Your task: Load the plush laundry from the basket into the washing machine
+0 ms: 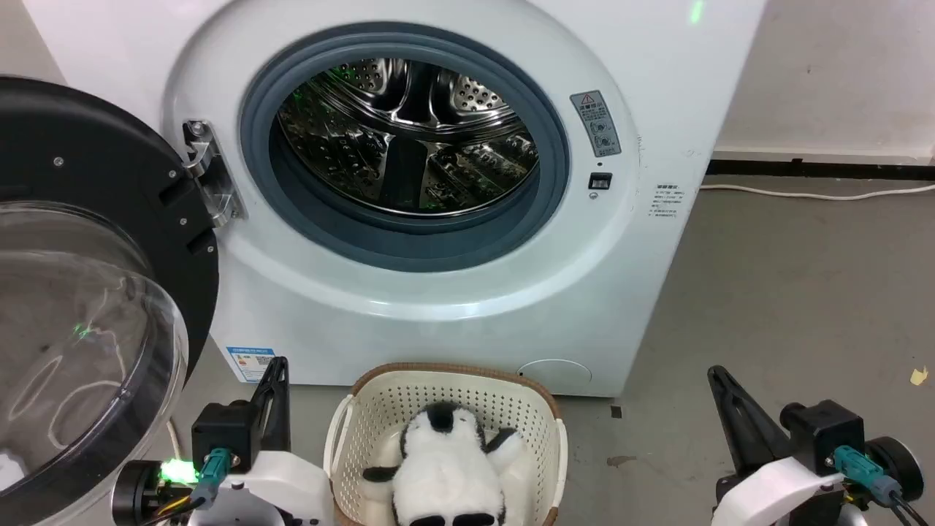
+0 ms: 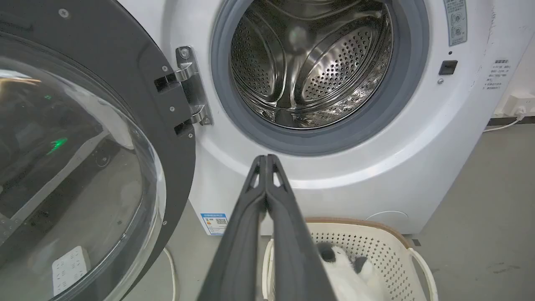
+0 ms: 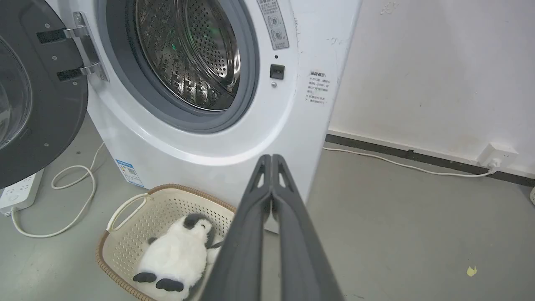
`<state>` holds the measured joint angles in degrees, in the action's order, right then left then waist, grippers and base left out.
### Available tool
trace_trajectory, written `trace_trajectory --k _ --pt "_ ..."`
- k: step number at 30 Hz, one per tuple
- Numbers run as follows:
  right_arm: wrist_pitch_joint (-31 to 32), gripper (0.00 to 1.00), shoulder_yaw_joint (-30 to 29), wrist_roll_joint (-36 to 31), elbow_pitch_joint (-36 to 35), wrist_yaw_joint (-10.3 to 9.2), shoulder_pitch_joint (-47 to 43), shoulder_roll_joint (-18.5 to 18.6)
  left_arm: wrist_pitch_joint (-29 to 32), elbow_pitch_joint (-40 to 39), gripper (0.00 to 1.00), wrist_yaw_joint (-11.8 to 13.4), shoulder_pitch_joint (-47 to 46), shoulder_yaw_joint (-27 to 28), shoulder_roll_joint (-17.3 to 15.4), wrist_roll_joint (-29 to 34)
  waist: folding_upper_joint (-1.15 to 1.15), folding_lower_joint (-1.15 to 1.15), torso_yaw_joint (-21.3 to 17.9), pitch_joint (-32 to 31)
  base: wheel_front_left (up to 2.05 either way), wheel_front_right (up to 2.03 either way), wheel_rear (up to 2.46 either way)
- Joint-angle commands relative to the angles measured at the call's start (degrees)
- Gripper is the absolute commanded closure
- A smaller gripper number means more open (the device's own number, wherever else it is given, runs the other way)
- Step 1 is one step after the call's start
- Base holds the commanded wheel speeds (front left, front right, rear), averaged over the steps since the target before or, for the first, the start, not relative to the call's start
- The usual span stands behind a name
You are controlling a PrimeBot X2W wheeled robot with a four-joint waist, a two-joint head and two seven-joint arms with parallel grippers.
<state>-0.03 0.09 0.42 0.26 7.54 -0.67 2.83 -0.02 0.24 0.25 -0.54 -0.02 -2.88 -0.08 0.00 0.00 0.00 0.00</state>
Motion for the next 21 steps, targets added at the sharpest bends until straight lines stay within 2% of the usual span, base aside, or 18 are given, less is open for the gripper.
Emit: trace_trajectory --k 1,21 --pt "0.03 1.0 -0.09 -0.42 -0.26 -0.05 0.67 0.05 0.02 -0.24 1.0 -0.25 0.54 0.02 0.01 0.08 0.0 0.0 0.0 0.0 0.0 0.0 0.0" --pt "0.03 1.0 -0.09 -0.42 -0.26 -0.05 0.67 0.05 0.02 -0.24 1.0 -0.25 0.54 0.02 0.01 0.08 0.0 0.0 0.0 0.0 0.0 0.0 0.0"
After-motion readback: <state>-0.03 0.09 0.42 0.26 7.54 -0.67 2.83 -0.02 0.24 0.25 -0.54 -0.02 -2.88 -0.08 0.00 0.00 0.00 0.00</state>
